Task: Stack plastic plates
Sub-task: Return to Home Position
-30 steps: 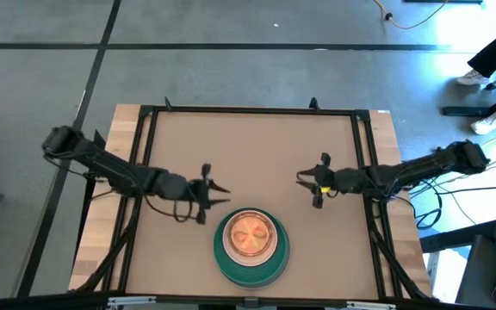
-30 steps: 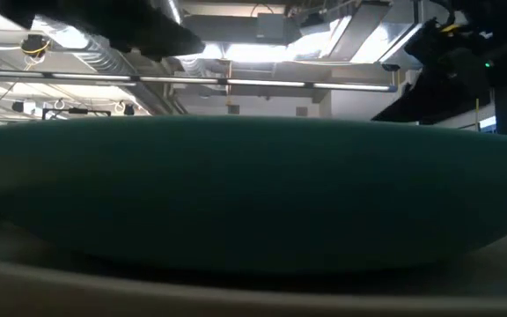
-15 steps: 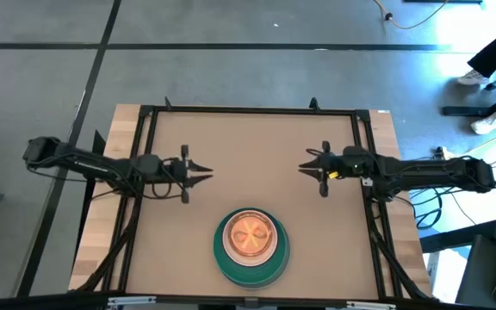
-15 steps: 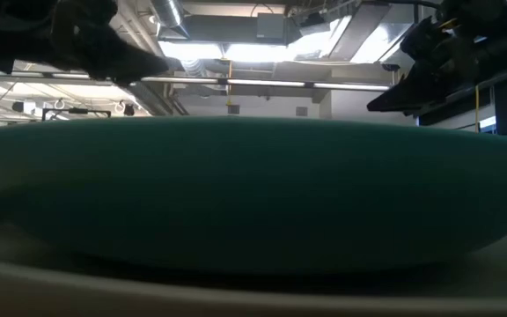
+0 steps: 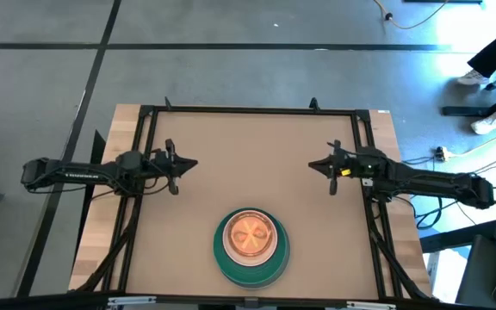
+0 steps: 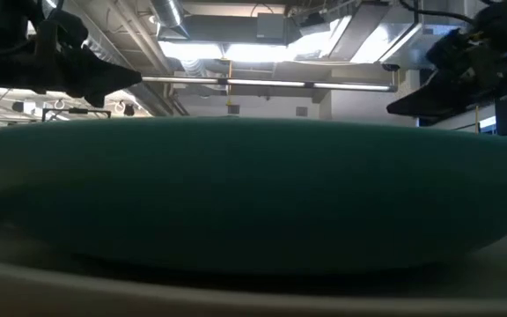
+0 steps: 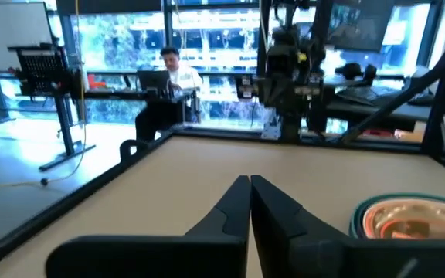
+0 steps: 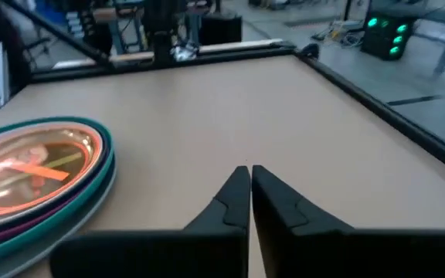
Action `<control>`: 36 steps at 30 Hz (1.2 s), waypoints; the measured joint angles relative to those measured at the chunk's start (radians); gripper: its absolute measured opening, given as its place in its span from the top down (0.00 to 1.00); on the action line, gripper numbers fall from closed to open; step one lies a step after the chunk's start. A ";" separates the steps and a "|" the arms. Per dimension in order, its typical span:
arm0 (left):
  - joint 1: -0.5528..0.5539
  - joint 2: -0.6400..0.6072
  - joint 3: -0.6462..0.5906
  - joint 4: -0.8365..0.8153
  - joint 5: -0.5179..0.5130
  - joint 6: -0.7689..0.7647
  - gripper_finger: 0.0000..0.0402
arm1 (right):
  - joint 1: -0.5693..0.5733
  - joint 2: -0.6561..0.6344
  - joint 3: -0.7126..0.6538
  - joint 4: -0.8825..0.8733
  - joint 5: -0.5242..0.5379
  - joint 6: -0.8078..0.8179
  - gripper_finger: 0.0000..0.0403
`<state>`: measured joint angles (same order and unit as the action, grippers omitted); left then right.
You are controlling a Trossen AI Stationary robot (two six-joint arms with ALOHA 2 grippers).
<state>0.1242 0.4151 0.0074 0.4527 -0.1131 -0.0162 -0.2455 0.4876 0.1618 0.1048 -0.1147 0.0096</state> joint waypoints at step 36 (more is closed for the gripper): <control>0.000 -0.055 0.000 -0.034 0.027 0.019 0.99 | 0.003 -0.485 -0.154 -0.090 0.122 0.056 0.99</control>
<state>0.1242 0.3598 0.0074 0.4183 -0.0864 0.0025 -0.2424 0.0021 0.0082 0.0147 0.0074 0.0658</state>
